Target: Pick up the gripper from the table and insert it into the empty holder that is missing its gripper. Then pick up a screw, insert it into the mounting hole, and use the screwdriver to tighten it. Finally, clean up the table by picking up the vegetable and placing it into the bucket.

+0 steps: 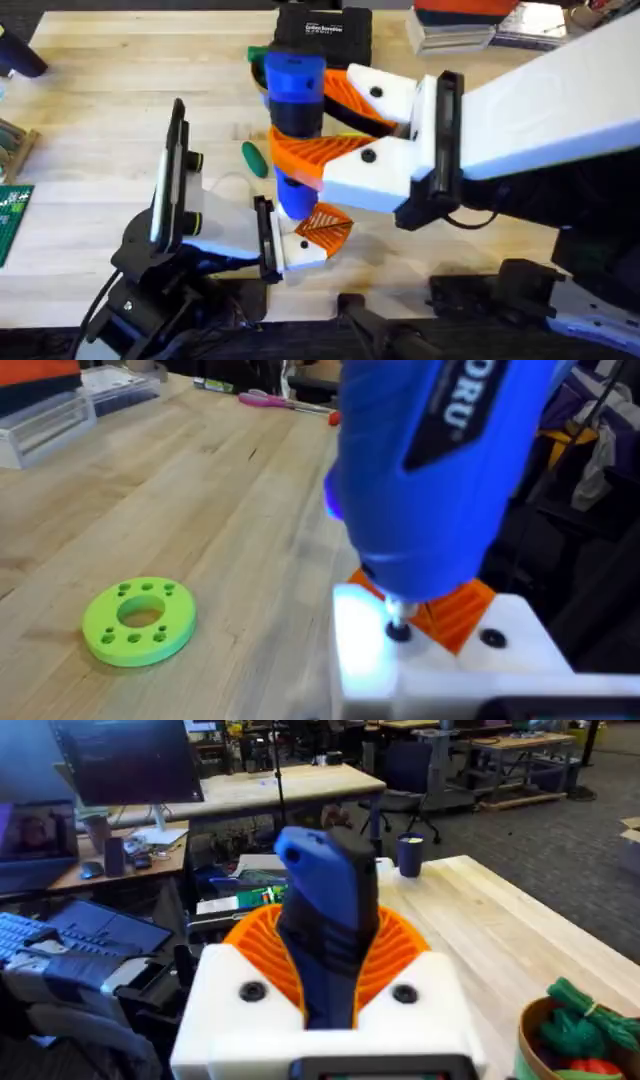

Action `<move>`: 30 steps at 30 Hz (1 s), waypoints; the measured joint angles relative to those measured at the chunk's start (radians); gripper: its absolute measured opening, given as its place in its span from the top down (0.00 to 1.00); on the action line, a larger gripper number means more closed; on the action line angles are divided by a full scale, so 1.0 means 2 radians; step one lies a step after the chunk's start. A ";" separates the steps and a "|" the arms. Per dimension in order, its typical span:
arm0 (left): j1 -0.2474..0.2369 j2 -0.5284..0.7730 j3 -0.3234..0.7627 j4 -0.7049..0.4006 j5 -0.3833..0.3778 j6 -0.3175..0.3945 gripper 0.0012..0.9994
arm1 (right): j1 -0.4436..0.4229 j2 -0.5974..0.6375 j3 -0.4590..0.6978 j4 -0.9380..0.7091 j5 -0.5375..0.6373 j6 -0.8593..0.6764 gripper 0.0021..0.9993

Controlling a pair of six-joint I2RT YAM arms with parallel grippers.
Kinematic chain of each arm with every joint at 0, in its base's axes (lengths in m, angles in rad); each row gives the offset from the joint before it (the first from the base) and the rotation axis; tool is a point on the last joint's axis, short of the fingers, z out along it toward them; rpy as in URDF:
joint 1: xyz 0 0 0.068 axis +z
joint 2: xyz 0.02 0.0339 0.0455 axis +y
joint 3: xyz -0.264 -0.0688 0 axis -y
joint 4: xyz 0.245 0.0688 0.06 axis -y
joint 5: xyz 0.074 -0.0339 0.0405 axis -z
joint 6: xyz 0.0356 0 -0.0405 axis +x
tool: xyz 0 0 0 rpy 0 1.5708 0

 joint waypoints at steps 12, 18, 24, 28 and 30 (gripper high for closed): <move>0.000 -0.001 0.000 0.001 -0.002 0.002 1.00 | 0.001 0.002 -0.002 0.019 -0.003 -0.001 0.82; 0.000 -0.001 0.000 0.000 -0.001 0.004 1.00 | 0.001 0.003 -0.008 0.144 0.002 -0.001 0.82; 0.000 -0.001 0.000 0.000 -0.001 0.006 1.00 | 0.001 -0.002 -0.007 0.113 0.002 -0.001 0.82; 0.000 -0.001 0.000 0.000 -0.001 0.006 1.00 | 0.000 0.001 -0.007 0.086 0.011 -0.024 0.82; 0.000 -0.001 0.000 0.000 -0.001 0.006 1.00 | -0.006 0.000 -0.007 0.070 0.022 -0.042 0.82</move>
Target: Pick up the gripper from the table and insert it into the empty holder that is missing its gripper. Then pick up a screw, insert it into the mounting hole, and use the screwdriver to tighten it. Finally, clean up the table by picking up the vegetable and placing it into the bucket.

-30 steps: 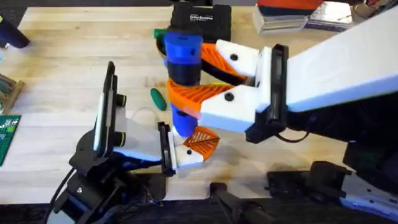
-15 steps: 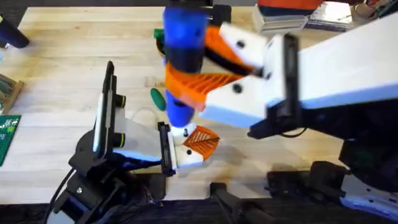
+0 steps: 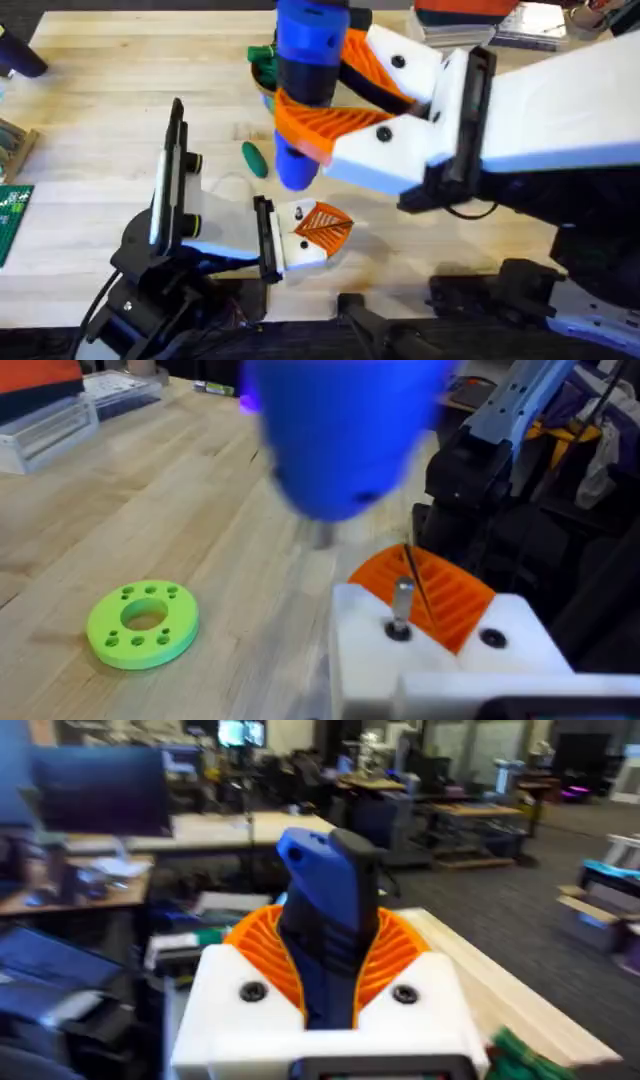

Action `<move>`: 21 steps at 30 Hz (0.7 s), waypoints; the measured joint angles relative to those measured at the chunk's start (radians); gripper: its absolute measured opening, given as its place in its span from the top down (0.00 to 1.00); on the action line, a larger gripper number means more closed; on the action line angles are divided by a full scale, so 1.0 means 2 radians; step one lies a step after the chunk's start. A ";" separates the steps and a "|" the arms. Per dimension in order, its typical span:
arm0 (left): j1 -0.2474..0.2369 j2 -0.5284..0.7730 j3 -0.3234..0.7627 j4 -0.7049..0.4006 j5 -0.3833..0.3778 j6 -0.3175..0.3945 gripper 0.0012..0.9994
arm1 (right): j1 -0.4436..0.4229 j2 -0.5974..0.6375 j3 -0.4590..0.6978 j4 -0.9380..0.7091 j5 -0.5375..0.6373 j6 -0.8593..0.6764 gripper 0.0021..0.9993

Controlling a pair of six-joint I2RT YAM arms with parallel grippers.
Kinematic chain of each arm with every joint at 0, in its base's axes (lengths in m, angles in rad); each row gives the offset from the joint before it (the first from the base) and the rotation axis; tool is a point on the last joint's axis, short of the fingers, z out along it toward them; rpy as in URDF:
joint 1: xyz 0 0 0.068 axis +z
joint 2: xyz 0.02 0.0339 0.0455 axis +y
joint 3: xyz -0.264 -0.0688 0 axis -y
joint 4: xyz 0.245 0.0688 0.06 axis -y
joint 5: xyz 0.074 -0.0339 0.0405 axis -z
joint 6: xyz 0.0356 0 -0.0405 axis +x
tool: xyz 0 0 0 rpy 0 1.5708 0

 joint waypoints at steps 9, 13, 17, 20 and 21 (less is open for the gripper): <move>0.000 0.000 0.000 0.000 0.000 0.000 1.00 | -0.113 0.011 0.000 -0.147 0.141 -0.165 0.82; 0.000 0.000 0.000 0.000 0.000 0.000 1.00 | -0.200 0.057 0.000 -0.192 0.193 -0.258 0.82; 0.000 0.000 0.000 0.000 0.000 0.000 1.00 | -0.275 0.128 0.000 -0.201 0.217 -0.375 0.82; 0.000 0.000 0.000 0.000 0.000 0.000 1.00 | -0.310 0.178 0.000 -0.201 0.226 -0.466 0.82; 0.000 0.000 0.000 0.000 0.000 0.000 1.00 | -0.318 0.193 0.000 -0.200 0.227 -0.489 0.82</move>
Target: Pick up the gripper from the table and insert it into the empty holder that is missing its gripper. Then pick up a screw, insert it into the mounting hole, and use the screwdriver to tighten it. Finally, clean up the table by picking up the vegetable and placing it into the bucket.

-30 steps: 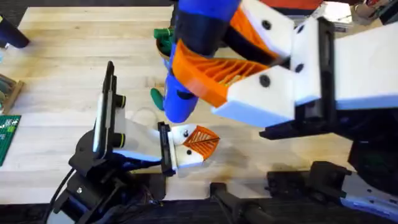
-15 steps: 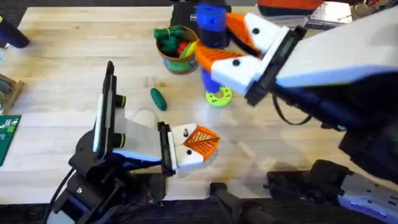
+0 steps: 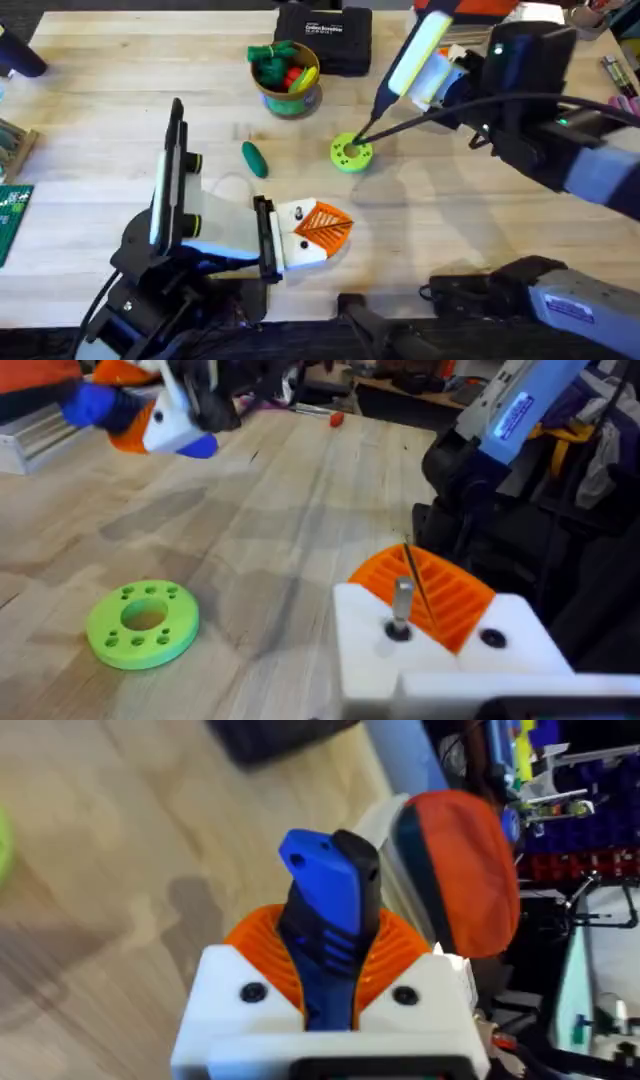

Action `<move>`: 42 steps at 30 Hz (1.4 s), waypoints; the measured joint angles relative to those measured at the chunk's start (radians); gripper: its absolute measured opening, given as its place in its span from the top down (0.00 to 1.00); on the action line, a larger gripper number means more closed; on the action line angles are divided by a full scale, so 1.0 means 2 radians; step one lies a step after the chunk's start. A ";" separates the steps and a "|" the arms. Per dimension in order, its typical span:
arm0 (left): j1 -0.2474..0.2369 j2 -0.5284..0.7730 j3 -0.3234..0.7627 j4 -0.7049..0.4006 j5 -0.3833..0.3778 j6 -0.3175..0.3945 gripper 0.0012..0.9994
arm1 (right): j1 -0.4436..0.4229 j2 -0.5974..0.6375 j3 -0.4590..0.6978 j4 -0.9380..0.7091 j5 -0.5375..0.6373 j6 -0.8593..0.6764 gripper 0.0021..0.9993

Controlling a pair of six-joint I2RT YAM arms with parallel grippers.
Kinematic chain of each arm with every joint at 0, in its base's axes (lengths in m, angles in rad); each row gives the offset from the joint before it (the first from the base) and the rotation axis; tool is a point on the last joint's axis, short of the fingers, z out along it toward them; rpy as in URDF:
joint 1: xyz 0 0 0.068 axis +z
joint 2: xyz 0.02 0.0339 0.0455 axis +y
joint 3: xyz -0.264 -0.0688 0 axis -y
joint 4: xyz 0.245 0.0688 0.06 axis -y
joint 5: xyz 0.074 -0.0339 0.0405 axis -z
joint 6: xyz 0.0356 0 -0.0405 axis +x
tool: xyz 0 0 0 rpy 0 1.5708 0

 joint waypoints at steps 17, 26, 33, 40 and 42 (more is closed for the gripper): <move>0.000 0.000 0.000 0.000 0.000 0.000 0.88 | -0.009 0.149 0.017 -0.007 0.014 -0.082 0.01; 0.000 0.000 0.000 0.000 0.000 0.002 0.13 | 0.016 0.112 0.020 -0.102 0.017 0.062 0.01; 0.000 0.000 0.000 0.000 0.000 0.002 0.01 | 0.039 0.037 0.018 -0.139 -0.004 0.172 0.01; 0.000 0.000 -0.001 0.022 -0.009 0.002 0.01 | 0.045 -0.043 0.019 -0.141 -0.048 0.249 0.01; 0.000 0.000 0.000 0.061 -0.019 0.002 0.01 | 0.045 -0.056 0.019 -0.141 -0.060 0.259 0.01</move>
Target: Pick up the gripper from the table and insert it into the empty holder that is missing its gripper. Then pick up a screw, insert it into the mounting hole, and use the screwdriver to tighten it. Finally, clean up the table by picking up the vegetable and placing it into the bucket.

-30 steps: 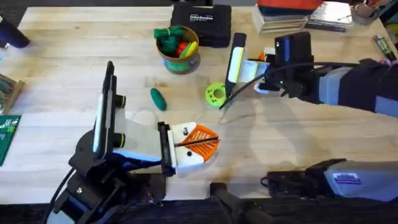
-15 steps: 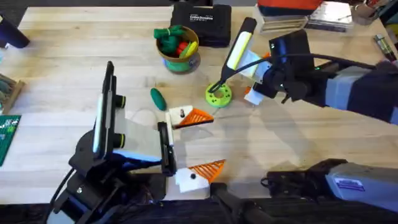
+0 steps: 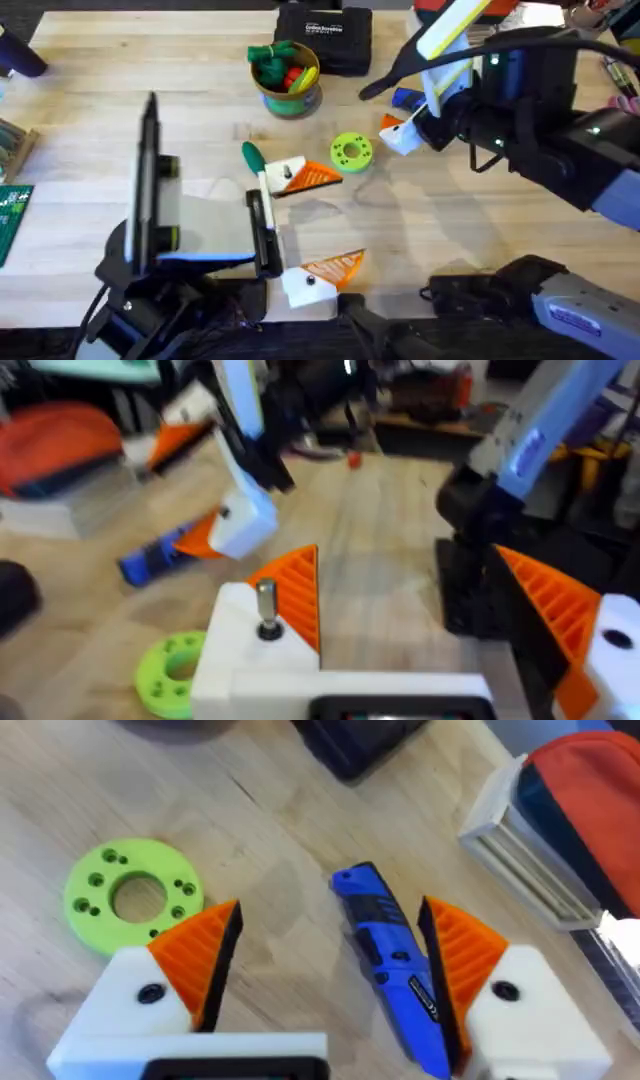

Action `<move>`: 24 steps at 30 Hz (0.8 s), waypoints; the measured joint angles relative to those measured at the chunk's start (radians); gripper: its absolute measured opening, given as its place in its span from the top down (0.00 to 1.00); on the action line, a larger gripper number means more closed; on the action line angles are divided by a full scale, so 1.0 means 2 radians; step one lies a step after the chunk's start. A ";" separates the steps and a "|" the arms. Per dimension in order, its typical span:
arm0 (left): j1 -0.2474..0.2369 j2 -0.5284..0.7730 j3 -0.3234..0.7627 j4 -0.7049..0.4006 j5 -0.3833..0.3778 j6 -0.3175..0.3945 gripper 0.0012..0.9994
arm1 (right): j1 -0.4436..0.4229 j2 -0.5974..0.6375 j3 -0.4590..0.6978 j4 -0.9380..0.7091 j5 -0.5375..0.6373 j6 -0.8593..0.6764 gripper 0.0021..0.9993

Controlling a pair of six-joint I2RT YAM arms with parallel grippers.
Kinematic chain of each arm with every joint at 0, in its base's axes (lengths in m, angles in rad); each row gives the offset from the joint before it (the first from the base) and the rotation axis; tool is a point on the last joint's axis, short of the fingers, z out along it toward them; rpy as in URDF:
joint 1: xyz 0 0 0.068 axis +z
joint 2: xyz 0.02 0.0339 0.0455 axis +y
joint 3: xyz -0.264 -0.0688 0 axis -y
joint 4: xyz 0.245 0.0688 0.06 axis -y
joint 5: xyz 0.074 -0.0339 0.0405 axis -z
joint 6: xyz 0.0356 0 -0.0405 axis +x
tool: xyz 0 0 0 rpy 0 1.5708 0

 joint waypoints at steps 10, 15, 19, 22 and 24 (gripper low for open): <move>0.000 0.055 0.181 -0.273 -0.273 -0.029 0.01 | 0.000 -0.017 0.000 -0.002 -0.019 0.017 0.01; 0.000 0.142 0.275 -0.374 -0.418 -0.072 0.01 | 0.000 -0.017 0.000 -0.002 -0.019 0.017 0.01; 0.003 0.215 0.297 -0.375 -0.487 -0.109 0.01 | 0.000 -0.017 0.000 -0.002 -0.019 0.017 0.01; 0.010 0.253 0.297 -0.372 -0.511 -0.137 0.00 | 0.000 -0.017 0.000 -0.002 -0.019 0.017 0.01; 0.018 0.266 0.297 -0.370 -0.519 -0.161 0.00 | 0.000 -0.017 0.000 -0.002 -0.019 0.017 0.01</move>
